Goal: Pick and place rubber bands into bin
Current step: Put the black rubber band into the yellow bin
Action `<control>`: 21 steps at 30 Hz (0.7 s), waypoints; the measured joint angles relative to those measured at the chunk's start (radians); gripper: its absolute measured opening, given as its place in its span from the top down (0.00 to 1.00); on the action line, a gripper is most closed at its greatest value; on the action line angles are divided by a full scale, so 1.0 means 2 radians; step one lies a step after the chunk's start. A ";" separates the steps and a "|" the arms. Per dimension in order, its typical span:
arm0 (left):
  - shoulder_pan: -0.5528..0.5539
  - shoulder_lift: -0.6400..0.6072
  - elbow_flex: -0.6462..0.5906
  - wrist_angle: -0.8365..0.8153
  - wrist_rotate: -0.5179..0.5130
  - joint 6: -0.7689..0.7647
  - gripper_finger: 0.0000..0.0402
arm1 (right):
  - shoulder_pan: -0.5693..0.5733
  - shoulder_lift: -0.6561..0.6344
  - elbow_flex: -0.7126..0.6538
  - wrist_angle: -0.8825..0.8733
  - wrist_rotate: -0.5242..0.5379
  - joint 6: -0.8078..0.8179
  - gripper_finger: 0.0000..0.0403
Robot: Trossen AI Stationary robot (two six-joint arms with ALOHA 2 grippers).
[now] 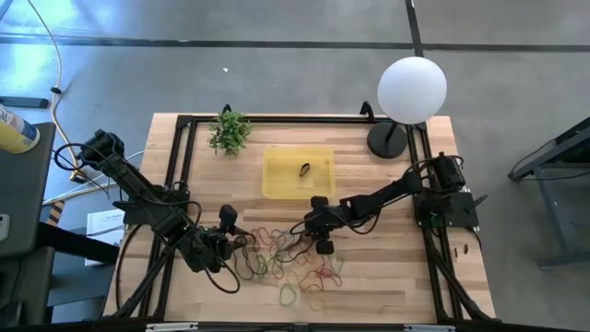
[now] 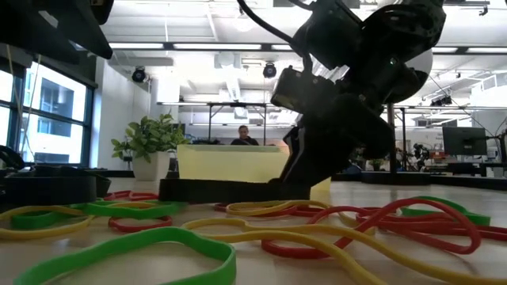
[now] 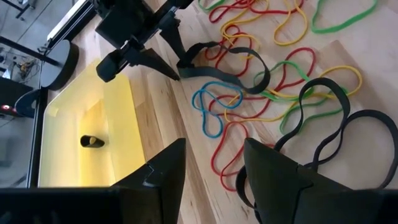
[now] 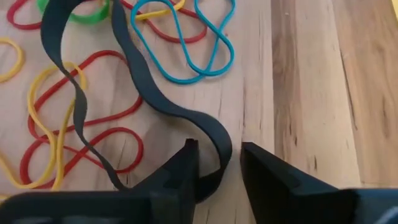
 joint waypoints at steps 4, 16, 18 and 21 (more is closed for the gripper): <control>0.000 0.000 0.000 0.000 0.000 0.000 0.63 | 0.000 -0.001 0.000 0.000 0.012 -0.013 0.87; 0.000 0.000 0.000 0.000 0.000 0.000 0.63 | 0.003 -0.001 0.033 -0.008 0.039 -0.056 0.99; 0.000 0.000 0.000 0.000 0.000 0.000 0.63 | 0.005 -0.001 0.053 -0.031 0.044 -0.069 0.98; 0.000 0.000 0.000 0.000 0.000 0.000 0.63 | 0.007 -0.001 0.094 -0.079 0.045 -0.096 0.99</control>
